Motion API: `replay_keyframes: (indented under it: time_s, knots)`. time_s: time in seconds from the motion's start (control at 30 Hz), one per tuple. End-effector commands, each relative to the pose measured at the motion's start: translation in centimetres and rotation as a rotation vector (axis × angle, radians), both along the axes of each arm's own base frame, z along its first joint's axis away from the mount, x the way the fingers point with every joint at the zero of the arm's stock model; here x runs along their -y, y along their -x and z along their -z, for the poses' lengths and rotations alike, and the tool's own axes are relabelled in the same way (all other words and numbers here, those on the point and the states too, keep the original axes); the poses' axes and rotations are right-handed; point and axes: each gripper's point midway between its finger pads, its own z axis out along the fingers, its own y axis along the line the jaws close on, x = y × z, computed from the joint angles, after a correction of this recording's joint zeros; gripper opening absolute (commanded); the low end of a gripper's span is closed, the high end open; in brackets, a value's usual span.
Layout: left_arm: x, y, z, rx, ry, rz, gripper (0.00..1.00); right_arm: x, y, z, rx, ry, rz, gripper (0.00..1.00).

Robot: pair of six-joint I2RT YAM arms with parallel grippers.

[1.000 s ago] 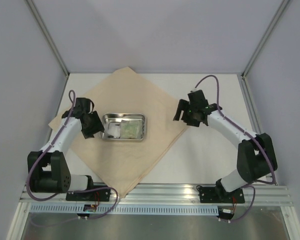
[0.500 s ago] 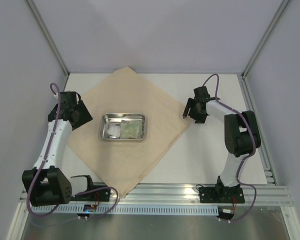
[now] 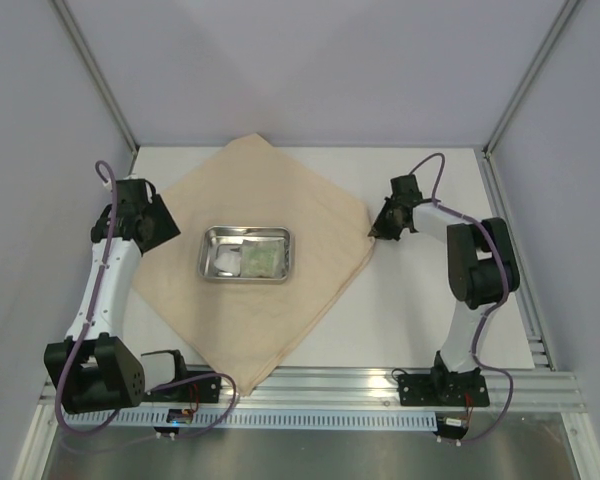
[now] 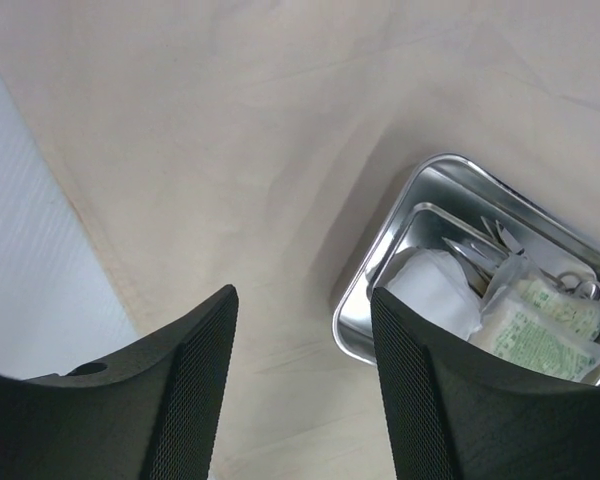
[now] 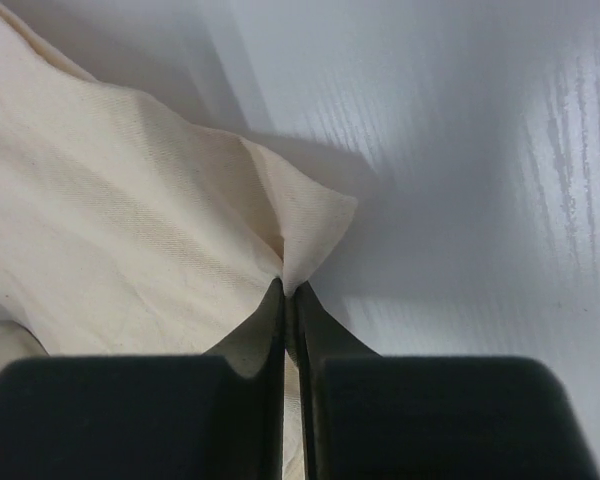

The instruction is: Prepare the surgical pack

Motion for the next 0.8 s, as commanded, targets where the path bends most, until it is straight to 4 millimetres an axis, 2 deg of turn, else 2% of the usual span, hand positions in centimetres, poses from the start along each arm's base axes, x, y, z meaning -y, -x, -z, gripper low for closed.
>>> replay_keyframes:
  time_s: [0.0, 0.1, 0.13, 0.17, 0.27, 0.43, 0.47, 0.5, 0.53, 0.57, 0.63, 0.73, 0.77]
  knots:
    - [-0.1, -1.4, -2.3, 0.089, -0.031, 0.059, 0.64, 3.8, -0.4, 0.2, 0.016, 0.028, 0.132, 0.0]
    - [0.4, -1.8, -2.4, 0.098, -0.023, 0.103, 0.61, 7.3, 0.6, 0.0, 0.024, 0.024, 0.224, 0.01]
    - [0.6, -1.8, -2.4, 0.102, -0.019, 0.119, 0.6, 8.1, 0.7, -0.8, 0.045, 0.021, 0.241, 0.0]
    - [0.6, -2.0, -2.6, 0.11, -0.025, 0.135, 0.59, 10.2, 1.4, -0.4, 0.034, 0.022, 0.279, 0.0]
    - [1.1, -2.0, -2.4, 0.11, -0.014, 0.164, 0.57, 12.4, 2.4, -0.8, 0.034, 0.037, 0.289, 0.01]
    - [2.5, -2.1, -1.6, 0.109, 0.04, 0.236, 0.55, 14.2, 2.4, -1.6, 0.035, 0.064, 0.261, 0.02]
    - [2.7, -2.1, -1.6, 0.109, 0.046, 0.245, 0.55, 14.6, 2.8, -1.5, 0.016, 0.078, 0.254, 0.06]
    - [2.7, -2.2, -1.4, 0.104, 0.043, 0.251, 0.55, 14.8, 2.3, -2.3, 0.027, 0.09, 0.254, 0.13]
    - [2.7, -2.2, -1.4, 0.1, 0.037, 0.256, 0.56, 15.3, 2.5, -2.6, 0.023, 0.113, 0.264, 0.41]
    - [2.6, -2.2, -1.3, 0.093, 0.03, 0.258, 0.56, 15.6, 2.9, -2.8, 0.012, 0.128, 0.27, 0.55]
    - [2.4, -2.2, -1.4, 0.089, 0.012, 0.274, 0.58, 15.9, 3.5, -4.5, 0.046, 0.159, 0.289, 0.66]
    - [2.1, -2.2, -1.5, 0.09, -0.009, 0.281, 0.59, 16.8, 5.1, -7.7, 0.12, 0.253, 0.335, 0.71]
    - [2.0, -2.2, -1.5, 0.091, -0.017, 0.282, 0.6, 15.5, 5.5, -8.6, 0.146, 0.269, 0.305, 0.71]
